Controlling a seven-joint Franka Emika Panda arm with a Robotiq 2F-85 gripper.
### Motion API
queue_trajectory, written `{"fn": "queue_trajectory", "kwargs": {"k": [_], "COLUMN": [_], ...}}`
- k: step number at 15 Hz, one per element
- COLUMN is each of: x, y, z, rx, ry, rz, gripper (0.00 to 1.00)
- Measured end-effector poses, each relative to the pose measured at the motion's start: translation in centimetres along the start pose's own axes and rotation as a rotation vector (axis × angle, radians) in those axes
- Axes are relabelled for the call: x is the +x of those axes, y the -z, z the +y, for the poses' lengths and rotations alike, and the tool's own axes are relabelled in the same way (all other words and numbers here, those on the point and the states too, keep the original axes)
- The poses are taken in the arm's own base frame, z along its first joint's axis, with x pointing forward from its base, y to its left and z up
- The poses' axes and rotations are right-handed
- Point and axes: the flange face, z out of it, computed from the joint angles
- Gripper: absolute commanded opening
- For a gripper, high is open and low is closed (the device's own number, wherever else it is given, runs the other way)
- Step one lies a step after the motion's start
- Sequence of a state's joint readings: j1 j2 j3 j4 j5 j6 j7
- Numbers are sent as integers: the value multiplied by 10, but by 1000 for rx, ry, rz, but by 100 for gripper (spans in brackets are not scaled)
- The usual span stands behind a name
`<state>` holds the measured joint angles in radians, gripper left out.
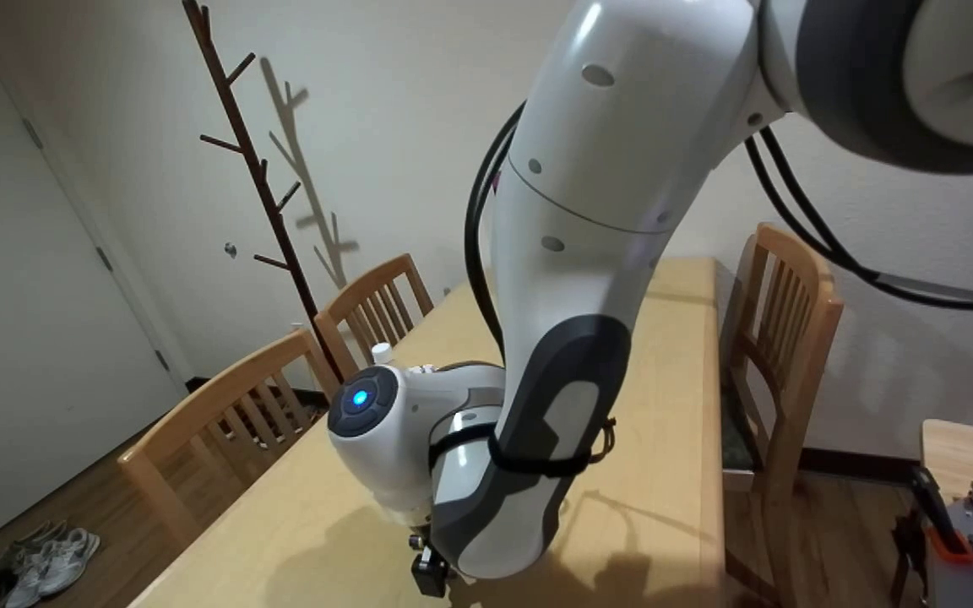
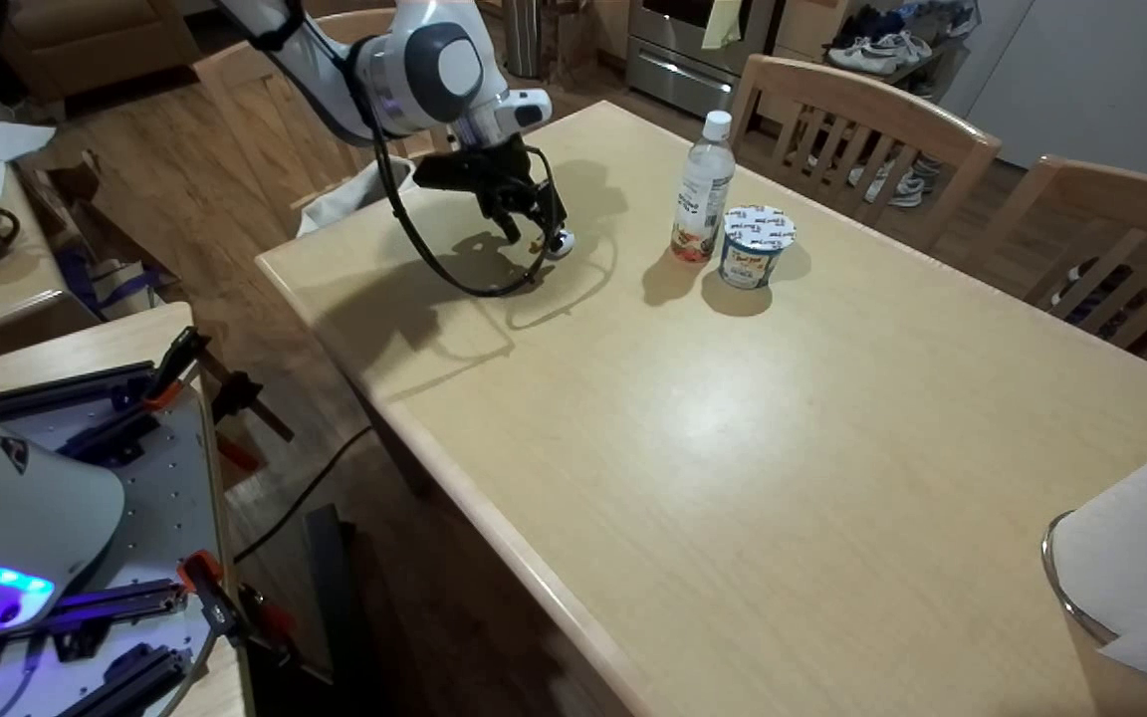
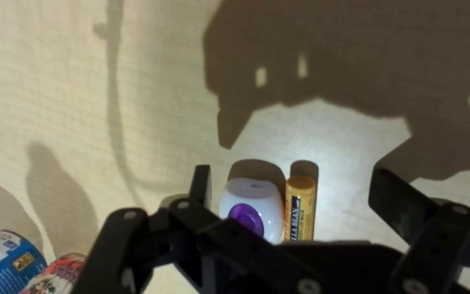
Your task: Place the two small objects in the bag
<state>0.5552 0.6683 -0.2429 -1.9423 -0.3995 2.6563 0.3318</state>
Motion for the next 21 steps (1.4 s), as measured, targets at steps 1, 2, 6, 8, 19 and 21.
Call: {"fn": "queue_trajectory", "kwargs": {"k": [1, 2, 6, 8, 19, 21], "x": [1, 2, 7, 12, 11, 12], "y": [-1, -2, 0, 4, -2, -3], "z": [0, 2, 13, 20, 38, 42], "rx": [10, 21, 51, 52, 171, 171], "ry": [31, 55, 107, 115, 133, 132], "rz": [3, 7, 26, 37, 35, 38], "gripper": [100, 100, 100, 100, 100, 100]}}
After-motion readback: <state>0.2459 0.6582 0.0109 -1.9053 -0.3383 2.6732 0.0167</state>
